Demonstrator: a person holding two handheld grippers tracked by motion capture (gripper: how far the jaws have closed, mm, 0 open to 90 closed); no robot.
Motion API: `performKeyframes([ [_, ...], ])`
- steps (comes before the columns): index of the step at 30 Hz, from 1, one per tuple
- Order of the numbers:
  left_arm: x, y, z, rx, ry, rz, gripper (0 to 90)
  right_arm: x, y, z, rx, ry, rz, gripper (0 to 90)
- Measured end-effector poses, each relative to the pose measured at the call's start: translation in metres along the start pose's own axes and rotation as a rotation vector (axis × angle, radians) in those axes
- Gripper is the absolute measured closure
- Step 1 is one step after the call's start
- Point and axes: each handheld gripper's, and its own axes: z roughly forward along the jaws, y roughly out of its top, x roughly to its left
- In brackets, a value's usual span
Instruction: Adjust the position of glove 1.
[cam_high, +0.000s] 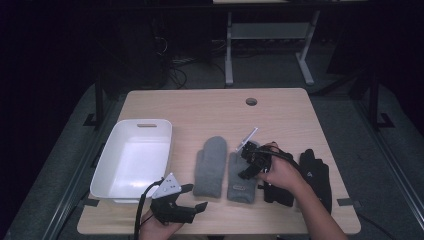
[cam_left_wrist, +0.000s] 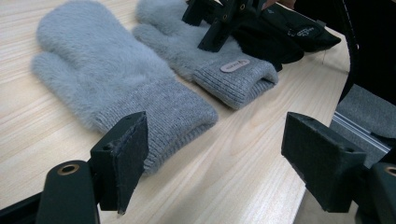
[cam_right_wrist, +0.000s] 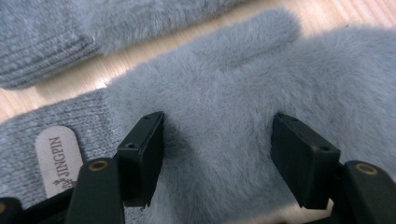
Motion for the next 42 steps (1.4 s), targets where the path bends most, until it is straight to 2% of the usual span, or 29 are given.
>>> performKeyframes([
  [2, 0.0, 0.0, 0.001, -0.003, -0.001, 0.0, 23.0, 0.001, 0.0, 0.001, 0.011, -0.007, -0.005, 35.3],
  [4, -0.001, 0.0, 0.001, 0.002, -0.001, 0.004, 23.0, 0.006, -0.002, 0.004, 0.018, -0.035, -0.022, 37.3],
  [7, -0.002, 0.0, 0.001, -0.001, 0.0, 0.005, 23.0, 0.008, -0.002, 0.005, 0.024, -0.048, -0.012, 41.0],
  [10, -0.002, 0.0, 0.001, -0.002, 0.001, 0.004, 23.0, 0.009, -0.003, 0.005, 0.03, -0.044, 0.002, 46.6],
  [16, -0.002, -0.001, 0.002, -0.001, -0.002, 0.002, 23.0, 0.009, -0.002, 0.004, 0.043, -0.039, -0.006, 62.4],
  [17, -0.002, -0.001, 0.002, -0.001, -0.002, 0.002, 23.0, 0.009, -0.002, 0.004, 0.043, -0.039, -0.006, 62.4],
  [20, -0.002, -0.001, 0.002, -0.001, -0.001, 0.002, 23.0, 0.009, -0.002, 0.003, 0.045, -0.034, -0.013, 72.7],
  [27, -0.001, -0.001, 0.0, -0.003, -0.003, 0.004, 23.0, 0.007, -0.002, -0.004, 0.038, -0.004, 0.025, 81.4],
  [30, 0.0, 0.0, -0.001, -0.011, -0.002, 0.001, 23.0, 0.007, -0.003, -0.014, 0.026, 0.017, 0.044, 82.6],
  [37, -0.002, 0.001, -0.004, -0.028, 0.002, 0.002, 23.0, 0.014, -0.003, -0.045, -0.049, 0.01, 0.067, 82.9],
  [39, -0.003, 0.001, -0.006, -0.042, 0.006, 0.002, 23.0, 0.018, 0.002, -0.057, -0.078, 0.007, 0.072, 82.9],
  [42, -0.003, 0.002, -0.007, -0.044, 0.013, 0.008, 23.0, 0.022, 0.007, -0.065, -0.096, 0.004, 0.066, 82.8],
])
